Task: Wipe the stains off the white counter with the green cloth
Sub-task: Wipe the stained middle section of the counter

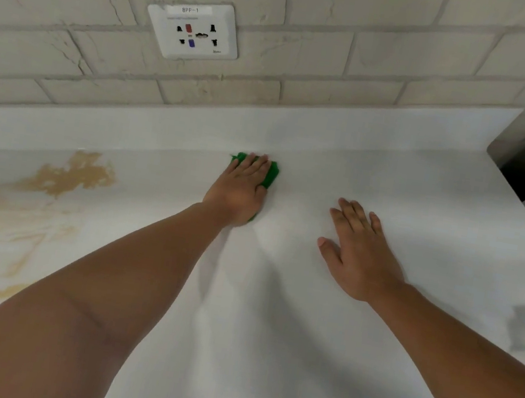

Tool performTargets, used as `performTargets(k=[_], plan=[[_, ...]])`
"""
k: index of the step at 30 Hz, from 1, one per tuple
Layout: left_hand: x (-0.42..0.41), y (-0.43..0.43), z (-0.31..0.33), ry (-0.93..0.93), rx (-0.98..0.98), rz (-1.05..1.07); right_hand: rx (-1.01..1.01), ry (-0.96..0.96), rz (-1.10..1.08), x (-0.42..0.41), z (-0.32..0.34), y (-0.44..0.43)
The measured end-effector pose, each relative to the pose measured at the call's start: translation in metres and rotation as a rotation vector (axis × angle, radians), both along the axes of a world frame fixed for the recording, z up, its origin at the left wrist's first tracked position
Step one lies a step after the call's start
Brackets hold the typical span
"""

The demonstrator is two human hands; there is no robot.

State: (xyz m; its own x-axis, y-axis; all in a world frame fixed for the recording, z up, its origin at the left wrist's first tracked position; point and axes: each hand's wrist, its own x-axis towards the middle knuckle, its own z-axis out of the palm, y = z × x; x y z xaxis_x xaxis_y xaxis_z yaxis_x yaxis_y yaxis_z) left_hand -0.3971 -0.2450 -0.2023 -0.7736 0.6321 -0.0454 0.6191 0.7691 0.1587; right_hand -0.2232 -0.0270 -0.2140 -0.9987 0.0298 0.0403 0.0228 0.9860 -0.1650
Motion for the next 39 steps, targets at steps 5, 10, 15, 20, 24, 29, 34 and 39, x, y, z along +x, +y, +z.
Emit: performTargets(k=[5, 10, 15, 20, 24, 29, 34, 39], plan=[[0.021, 0.001, -0.003, 0.012, 0.040, -0.175, 0.011, -0.016, -0.002, 0.000, 0.003, -0.001], [0.073, -0.001, -0.001, 0.014, 0.094, -0.337, -0.042, -0.031, -0.004, 0.001, 0.006, -0.001], [0.134, 0.000, 0.000, 0.006, 0.107, -0.404, -0.372, -0.030, -0.041, 0.010, 0.015, -0.002], [0.181, -0.003, -0.003, -0.018, 0.062, -0.498, -0.476, 0.007, -0.025, 0.061, 0.024, -0.018], [0.223, -0.025, 0.000, -0.053, 0.119, -0.610, -0.394, 0.031, 0.020, 0.098, 0.020, -0.022], [0.242, -0.079, 0.004, -0.062, 0.200, -0.556, -0.267, 0.046, 0.037, 0.110, 0.014, -0.021], [0.199, -0.123, -0.002, 0.008, 0.150, -0.280, -0.174, 0.024, 0.035, 0.120, 0.012, -0.018], [0.157, -0.086, -0.004, -0.010, 0.105, 0.131, -0.137, 0.006, 0.015, 0.140, 0.009, -0.010]])
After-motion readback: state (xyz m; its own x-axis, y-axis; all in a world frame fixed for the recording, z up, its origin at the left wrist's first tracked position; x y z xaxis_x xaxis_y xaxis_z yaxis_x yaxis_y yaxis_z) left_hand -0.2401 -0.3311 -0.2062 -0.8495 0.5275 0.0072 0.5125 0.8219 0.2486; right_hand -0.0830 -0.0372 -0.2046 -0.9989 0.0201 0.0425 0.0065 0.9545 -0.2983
